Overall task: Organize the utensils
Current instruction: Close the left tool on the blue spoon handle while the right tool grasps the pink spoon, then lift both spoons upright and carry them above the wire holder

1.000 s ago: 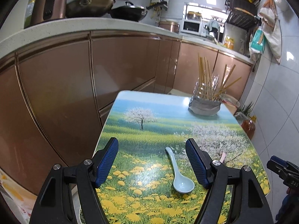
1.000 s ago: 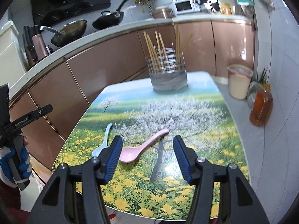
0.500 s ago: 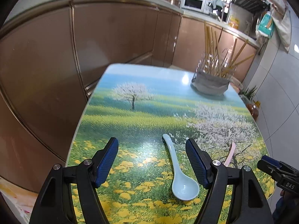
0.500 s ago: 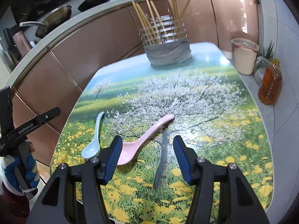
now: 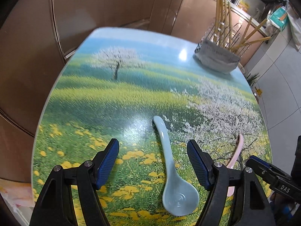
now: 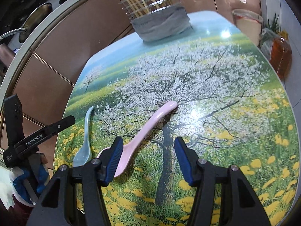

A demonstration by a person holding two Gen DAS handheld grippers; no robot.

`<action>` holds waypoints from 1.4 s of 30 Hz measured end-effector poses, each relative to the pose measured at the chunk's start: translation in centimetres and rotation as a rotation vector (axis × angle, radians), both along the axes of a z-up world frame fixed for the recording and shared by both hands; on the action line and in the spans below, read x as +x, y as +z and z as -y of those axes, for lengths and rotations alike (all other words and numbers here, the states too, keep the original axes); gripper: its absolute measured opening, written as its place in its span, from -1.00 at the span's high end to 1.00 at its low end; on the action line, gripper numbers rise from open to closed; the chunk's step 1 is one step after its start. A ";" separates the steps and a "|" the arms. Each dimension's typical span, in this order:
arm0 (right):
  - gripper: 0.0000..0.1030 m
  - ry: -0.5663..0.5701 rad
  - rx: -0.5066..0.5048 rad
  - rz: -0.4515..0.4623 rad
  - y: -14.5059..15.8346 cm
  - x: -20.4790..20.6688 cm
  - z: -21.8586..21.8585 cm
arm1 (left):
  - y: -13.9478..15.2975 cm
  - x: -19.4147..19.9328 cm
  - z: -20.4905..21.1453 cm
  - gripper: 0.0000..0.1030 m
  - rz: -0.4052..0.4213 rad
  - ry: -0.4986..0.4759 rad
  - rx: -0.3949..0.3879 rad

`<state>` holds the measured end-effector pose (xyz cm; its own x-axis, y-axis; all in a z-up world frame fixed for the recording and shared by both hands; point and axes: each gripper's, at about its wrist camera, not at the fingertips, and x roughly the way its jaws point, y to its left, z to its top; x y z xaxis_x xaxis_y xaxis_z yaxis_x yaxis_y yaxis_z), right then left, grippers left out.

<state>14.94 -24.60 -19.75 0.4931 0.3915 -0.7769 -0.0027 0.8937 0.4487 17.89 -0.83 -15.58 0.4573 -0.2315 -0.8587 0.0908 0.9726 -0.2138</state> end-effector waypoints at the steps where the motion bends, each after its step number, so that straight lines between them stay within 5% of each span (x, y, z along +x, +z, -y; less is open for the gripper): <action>1: -0.06 0.001 0.005 -0.007 -0.2 0.2 -0.1 | -0.3 0.2 0.0 -0.43 -0.014 -0.001 -0.002; 13: -0.06 0.016 0.010 -0.045 -1.1 2.6 -0.9 | -2.5 1.9 1.3 -0.39 -0.115 -0.057 -0.004; 17: -0.03 0.046 -0.060 -0.055 -1.0 4.0 -2.0 | -2.5 2.4 2.6 -0.14 -0.101 -0.102 0.050; 21: 0.48 0.095 -0.170 -0.064 -1.0 5.3 -3.6 | -2.5 3.0 3.2 0.17 -0.085 -0.148 0.095; 25: 0.57 0.124 -0.207 -0.070 -1.2 6.1 -4.2 | -2.5 3.8 3.4 0.49 -0.078 -0.187 0.118; 33: 0.80 0.161 -0.089 -0.102 -2.5 7.4 -4.3 | -2.7 5.3 2.3 0.77 -0.149 -0.205 -0.014; 42: 0.85 0.182 -0.042 -0.025 -0.3 4.6 -2.9 | -2.1 3.7 1.6 0.78 -0.125 -0.198 -0.082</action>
<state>19.54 -21.70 -20.05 0.3973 0.4390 -0.8058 -0.1553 0.8976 0.4125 21.58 -2.47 -17.70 0.2871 -0.3776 -0.8803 0.2460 0.9172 -0.3132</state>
